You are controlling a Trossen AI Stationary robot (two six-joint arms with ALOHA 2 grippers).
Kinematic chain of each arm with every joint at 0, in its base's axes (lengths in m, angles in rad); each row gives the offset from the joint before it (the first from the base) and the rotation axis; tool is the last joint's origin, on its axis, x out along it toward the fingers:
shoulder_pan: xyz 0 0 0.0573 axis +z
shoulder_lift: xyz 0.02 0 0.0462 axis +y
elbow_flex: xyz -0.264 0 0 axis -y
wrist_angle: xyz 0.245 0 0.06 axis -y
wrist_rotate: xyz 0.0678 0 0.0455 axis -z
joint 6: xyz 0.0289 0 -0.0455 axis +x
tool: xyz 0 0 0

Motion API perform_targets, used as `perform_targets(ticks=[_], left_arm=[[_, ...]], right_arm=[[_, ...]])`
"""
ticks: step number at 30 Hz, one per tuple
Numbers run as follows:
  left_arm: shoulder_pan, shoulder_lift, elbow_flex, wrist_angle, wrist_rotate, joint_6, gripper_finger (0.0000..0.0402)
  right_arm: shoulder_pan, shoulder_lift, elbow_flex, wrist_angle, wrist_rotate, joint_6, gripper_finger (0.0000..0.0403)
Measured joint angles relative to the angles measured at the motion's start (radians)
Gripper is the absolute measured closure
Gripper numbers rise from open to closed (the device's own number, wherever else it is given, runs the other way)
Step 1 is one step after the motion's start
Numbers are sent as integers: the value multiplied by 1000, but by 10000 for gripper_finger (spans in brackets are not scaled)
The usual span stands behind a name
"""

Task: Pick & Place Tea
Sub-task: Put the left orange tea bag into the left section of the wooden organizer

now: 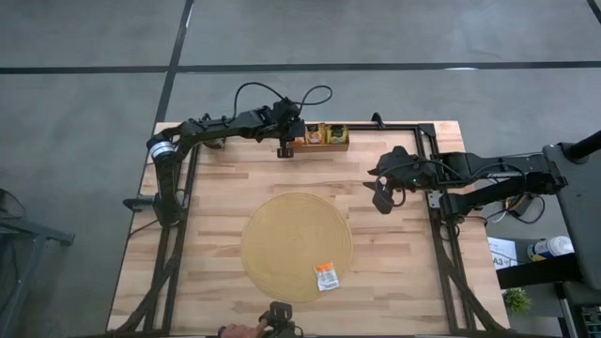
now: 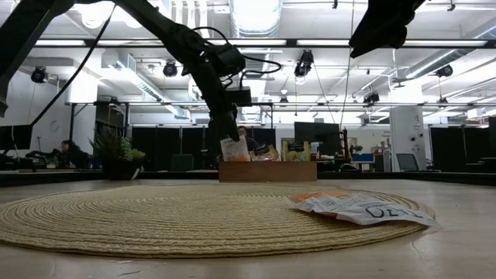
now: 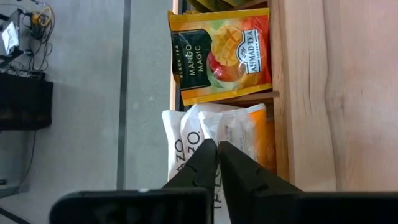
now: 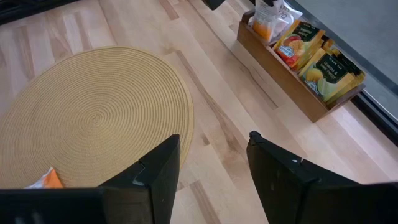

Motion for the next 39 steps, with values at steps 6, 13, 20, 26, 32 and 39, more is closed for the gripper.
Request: perform_targets(ticks=[6,13,20,26,32,39], left_arm=[[0,0,0,1,0,0,339],[-2,0,26,-3,-47,-55,305],[2,-3,125,-66,105,-169,341],[11,-3,116,-86,204,-201,399],[14,-3,51,-87,227,-202,401],[17,-2,-20,-60,231,-196,401]], right_arm=[[0,0,0,0,0,1,220],[0,0,0,0,0,3,220],[0,0,0,0,0,0,220],[0,0,0,0,0,0,220],[0,0,0,0,0,0,220],[0,0,0,0,0,0,220]])
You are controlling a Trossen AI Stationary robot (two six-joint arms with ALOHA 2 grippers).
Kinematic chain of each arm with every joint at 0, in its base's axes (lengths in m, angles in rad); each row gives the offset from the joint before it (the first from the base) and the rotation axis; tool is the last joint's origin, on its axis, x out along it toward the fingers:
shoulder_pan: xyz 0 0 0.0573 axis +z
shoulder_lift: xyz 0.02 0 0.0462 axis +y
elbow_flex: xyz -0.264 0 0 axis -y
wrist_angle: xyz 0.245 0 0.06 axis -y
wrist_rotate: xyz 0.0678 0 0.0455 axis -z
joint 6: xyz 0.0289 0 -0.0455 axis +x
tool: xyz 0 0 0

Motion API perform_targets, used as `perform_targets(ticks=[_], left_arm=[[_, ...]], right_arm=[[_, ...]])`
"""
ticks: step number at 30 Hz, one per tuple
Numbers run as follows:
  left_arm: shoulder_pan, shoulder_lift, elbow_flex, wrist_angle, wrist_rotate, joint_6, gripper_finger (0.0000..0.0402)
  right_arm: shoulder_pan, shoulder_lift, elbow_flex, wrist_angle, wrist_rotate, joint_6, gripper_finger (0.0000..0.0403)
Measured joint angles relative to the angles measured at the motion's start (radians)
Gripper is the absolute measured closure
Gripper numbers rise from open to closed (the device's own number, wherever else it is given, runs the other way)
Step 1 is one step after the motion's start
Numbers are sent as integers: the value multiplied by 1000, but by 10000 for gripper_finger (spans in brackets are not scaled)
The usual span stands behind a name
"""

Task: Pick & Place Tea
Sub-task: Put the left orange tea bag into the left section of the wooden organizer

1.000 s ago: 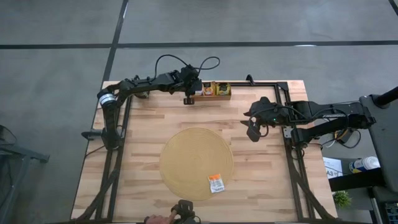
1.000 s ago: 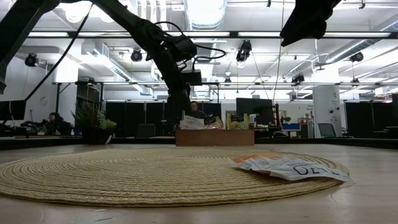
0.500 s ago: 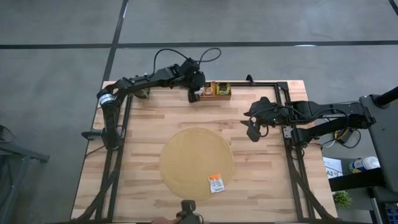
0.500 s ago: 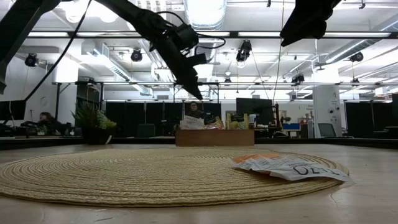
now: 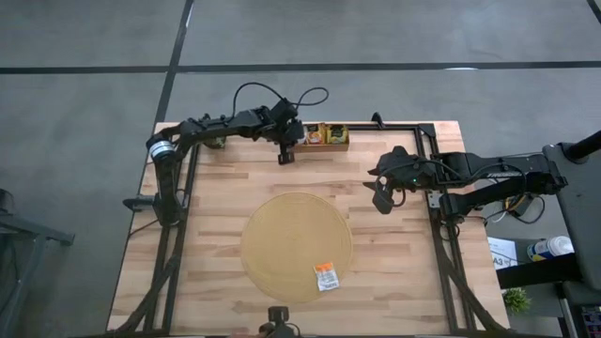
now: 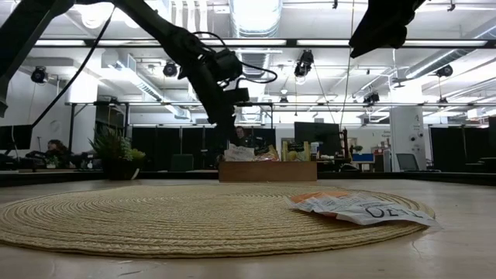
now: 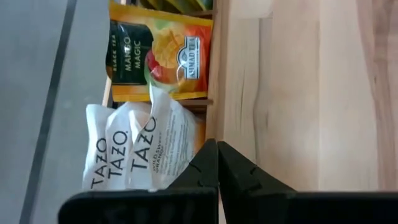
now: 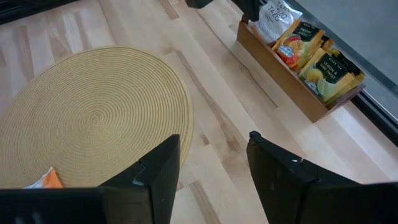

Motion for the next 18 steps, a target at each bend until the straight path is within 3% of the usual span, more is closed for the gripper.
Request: perform_targets(ticks=[12,18], left_arm=[[3,59,-27,64,-54,-20,401],[-1,91,3,58,-164,-22,401]], right_arm=[[0,0,0,1,5,13,220],[0,0,0,1,26,50,220]])
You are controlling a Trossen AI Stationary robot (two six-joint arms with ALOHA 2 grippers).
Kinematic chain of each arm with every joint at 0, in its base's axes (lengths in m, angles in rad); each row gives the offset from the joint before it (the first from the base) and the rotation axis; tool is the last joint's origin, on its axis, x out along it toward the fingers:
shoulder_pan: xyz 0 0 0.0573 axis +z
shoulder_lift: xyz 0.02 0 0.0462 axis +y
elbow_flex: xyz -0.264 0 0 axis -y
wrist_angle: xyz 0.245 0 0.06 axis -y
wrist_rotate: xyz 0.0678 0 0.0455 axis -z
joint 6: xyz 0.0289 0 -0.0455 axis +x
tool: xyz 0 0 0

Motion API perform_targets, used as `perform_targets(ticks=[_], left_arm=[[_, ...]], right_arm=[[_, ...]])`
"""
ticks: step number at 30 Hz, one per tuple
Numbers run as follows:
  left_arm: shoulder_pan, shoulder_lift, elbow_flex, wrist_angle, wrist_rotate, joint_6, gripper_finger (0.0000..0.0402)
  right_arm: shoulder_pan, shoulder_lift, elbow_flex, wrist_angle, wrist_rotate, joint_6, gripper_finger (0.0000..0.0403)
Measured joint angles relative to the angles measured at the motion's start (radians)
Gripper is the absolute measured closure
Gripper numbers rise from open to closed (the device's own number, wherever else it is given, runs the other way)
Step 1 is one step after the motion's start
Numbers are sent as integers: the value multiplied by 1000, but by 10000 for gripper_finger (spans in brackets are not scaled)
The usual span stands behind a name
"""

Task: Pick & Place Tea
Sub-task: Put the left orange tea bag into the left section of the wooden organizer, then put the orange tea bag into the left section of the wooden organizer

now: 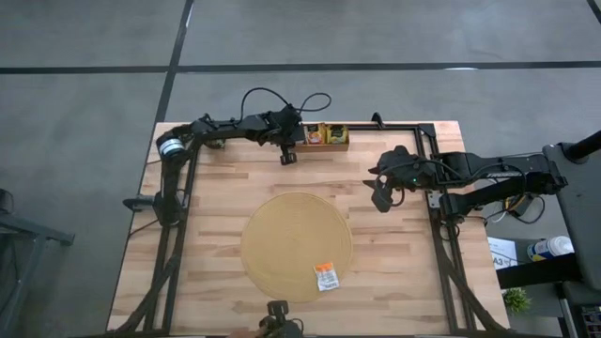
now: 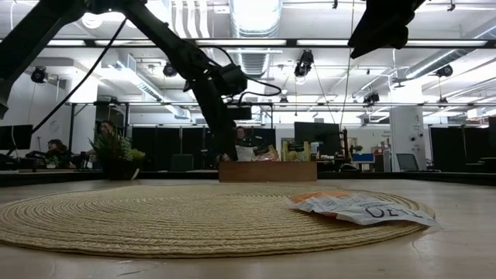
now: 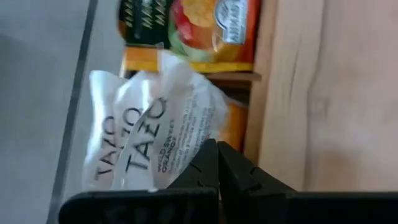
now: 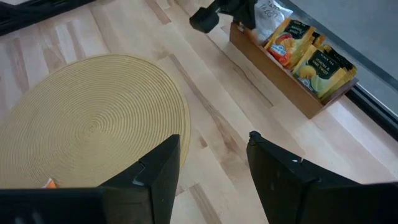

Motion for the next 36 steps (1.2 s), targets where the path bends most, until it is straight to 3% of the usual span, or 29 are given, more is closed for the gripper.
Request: perform_targets(ticks=[21,30,36], left_arm=[[-3,0,51,-70,-7,-14,401],[-29,-1,163,-233,91,-80,401],[-109,-36,203,-343,137,-126,401]], right_arm=[[0,0,0,0,2,-17,220],[0,0,0,0,1,-45,220],[0,0,0,-2,-1,-54,220]])
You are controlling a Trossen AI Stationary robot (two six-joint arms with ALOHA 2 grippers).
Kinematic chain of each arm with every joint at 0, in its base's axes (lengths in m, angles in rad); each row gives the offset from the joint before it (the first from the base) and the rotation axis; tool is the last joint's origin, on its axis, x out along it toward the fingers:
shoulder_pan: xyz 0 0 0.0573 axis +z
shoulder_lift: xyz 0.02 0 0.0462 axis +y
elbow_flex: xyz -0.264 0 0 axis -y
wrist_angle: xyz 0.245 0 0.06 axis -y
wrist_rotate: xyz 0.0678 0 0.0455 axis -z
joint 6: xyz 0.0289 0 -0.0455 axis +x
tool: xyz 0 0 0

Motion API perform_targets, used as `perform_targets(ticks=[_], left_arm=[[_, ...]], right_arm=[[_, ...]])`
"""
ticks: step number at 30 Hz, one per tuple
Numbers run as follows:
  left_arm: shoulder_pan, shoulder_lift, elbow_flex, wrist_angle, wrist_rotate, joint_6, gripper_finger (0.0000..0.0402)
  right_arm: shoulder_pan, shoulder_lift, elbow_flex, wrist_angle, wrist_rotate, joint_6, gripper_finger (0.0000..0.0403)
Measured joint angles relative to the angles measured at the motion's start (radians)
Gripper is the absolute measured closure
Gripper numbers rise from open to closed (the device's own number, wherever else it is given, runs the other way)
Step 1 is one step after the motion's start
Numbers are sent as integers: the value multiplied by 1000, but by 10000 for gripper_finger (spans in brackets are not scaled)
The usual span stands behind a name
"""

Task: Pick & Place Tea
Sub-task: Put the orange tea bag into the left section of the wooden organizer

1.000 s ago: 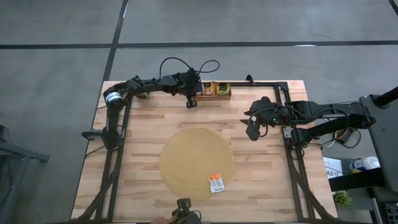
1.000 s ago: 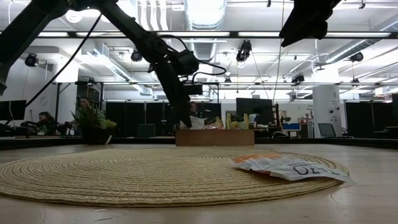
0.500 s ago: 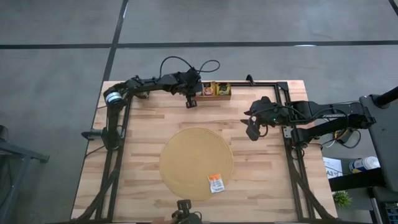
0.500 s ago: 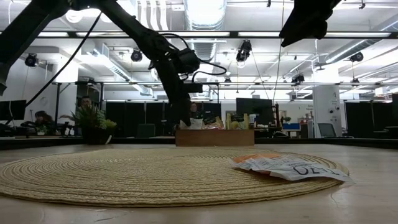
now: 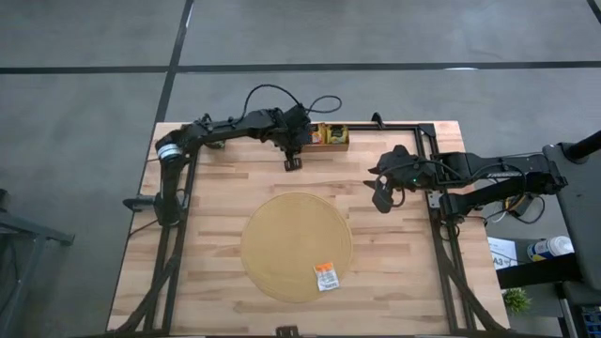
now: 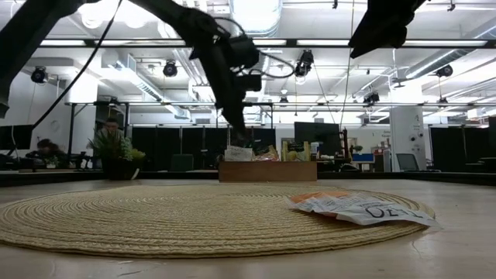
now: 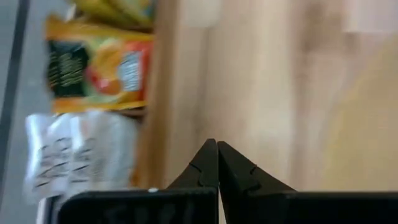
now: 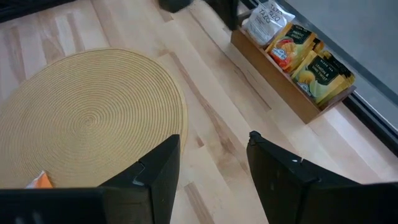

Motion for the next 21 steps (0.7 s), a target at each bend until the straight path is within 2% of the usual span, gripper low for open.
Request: perform_targets(ticks=[7,15,21], left_arm=[[-146,-60,-11,-26,10,-91,401],[-286,-129,-12,-46,9,-283,401],[-368,-186,-13,-44,5,-412,401]], right_arm=[[0,0,0,-5,-14,-11,220],[7,0,0,-9,-213,-19,220],[67,2,0,-7,-251,-7,220]])
